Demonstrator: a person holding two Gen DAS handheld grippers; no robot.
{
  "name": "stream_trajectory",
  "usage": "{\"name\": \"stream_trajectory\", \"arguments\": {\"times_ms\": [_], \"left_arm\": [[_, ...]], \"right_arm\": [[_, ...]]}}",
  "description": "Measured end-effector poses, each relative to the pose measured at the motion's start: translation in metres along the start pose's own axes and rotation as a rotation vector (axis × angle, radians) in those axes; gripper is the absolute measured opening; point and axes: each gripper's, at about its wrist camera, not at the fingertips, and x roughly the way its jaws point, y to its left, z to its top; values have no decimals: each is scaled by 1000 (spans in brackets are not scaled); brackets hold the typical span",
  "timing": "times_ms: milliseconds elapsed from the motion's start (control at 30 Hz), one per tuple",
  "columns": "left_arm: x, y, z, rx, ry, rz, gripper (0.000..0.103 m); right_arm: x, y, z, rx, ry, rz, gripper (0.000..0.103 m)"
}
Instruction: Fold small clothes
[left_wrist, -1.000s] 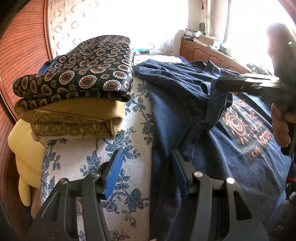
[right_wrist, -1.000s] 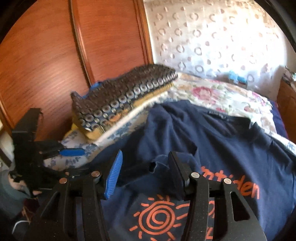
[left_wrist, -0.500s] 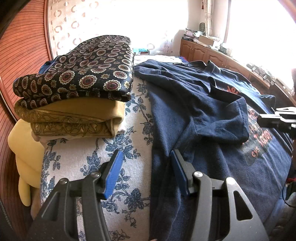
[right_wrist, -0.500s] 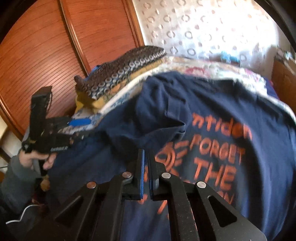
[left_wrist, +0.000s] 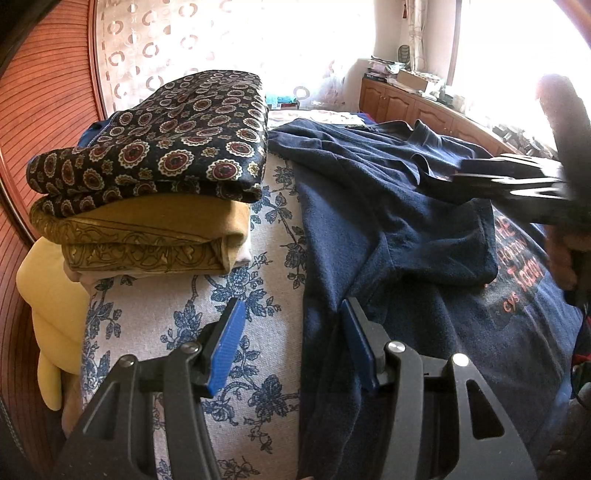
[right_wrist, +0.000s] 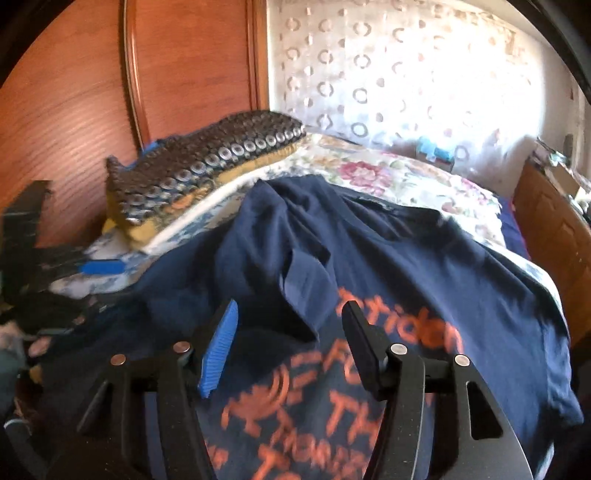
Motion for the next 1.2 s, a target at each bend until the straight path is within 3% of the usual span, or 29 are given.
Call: {"name": "stream_trajectory", "arguments": {"times_ms": [133, 233, 367, 633, 800, 1000, 1200], "left_arm": [[0, -1, 1, -1, 0, 0, 54], [0, -1, 1, -1, 0, 0, 54], [0, 0, 0, 0, 0, 1, 54], [-8, 0, 1, 4, -27, 36, 54], [-36, -7, 14, -12, -100, 31, 54], [-40, -46, 36, 53, -112, -29, 54], [-19, -98, 46, 113, -78, -95, 54]], "right_arm": [[48, -16, 5, 38, 87, -42, 60], [50, -47, -2, 120, 104, -154, 57], [16, -95, -22, 235, 78, -220, 57], [-87, -144, -63, 272, -54, -162, 57], [-139, -193, -96, 305, -65, -268, 57], [-168, -253, -136, 396, -18, -349, 57], [-161, -284, -163, 549, -12, -301, 57]]}}
